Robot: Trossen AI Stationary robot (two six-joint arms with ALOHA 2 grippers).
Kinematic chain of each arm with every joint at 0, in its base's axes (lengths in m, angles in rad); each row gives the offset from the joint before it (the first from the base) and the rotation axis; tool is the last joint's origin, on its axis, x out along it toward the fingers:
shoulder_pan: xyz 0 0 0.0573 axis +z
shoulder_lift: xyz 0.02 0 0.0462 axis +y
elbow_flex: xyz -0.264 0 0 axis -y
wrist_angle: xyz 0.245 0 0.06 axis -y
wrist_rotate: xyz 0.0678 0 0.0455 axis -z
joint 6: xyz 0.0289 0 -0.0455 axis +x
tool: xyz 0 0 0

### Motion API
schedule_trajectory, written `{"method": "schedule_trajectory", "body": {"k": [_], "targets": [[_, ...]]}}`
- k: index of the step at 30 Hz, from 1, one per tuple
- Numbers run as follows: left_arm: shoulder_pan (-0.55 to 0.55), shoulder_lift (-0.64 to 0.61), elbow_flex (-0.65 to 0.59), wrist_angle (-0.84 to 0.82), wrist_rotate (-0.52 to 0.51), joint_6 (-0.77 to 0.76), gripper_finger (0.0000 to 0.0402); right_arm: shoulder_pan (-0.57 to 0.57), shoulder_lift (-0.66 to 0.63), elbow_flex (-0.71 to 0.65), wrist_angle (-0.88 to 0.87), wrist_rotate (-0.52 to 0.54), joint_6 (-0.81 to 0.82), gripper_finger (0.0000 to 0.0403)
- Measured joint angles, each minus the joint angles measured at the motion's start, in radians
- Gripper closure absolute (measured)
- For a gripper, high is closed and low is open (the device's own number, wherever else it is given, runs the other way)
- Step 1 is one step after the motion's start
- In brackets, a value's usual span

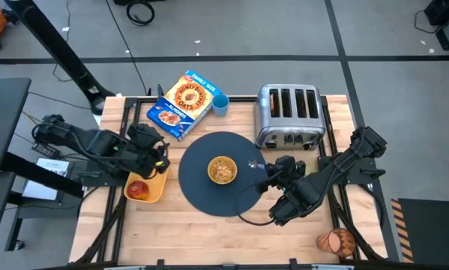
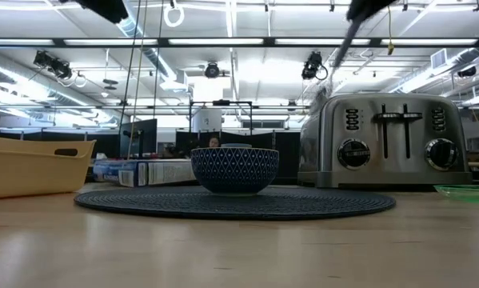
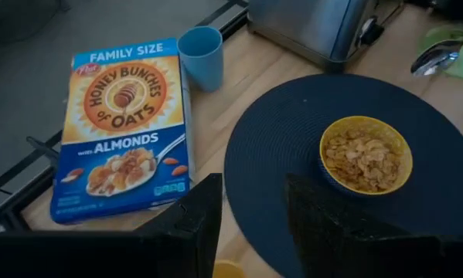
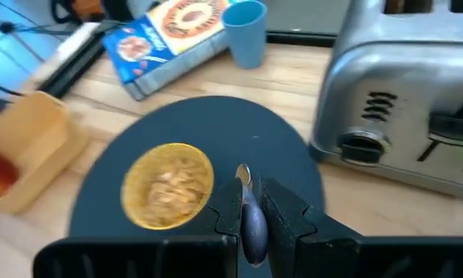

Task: Arrange a breakfast setting
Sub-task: Put the spoon on the mat to the right of the bowl

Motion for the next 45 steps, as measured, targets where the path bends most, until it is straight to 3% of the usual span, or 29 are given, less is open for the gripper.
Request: {"method": "schedule_trajectory", "body": {"k": [8, 17, 31, 37, 45], "targets": [[0.024, 0.0, -0.089, 0.092, 0.001, 0.005, 0.0258, -0.003, 0.0, -0.185, 0.003, -0.027, 0.178, 0.0366], [0.025, 0.0, -0.096, 0.098, 0.001, 0.004, 0.0258, -0.056, 0.001, -0.35, 0.203, 0.017, 0.183, 0.0366], [0.026, 0.0, -0.096, 0.098, 0.0, 0.006, 0.0258, -0.212, 0.001, -0.418, 0.497, 0.072, -0.114, 0.0366], [0.053, 0.0, -0.095, 0.097, 0.0, 0.007, 0.0258, -0.255, 0.017, -0.418, 0.652, 0.011, -0.359, 0.0366], [0.064, 0.0, -0.095, 0.096, 0.001, 0.042, 0.0258, -0.247, 0.085, -0.418, 0.652, -0.124, -0.351, 0.0366]]}}
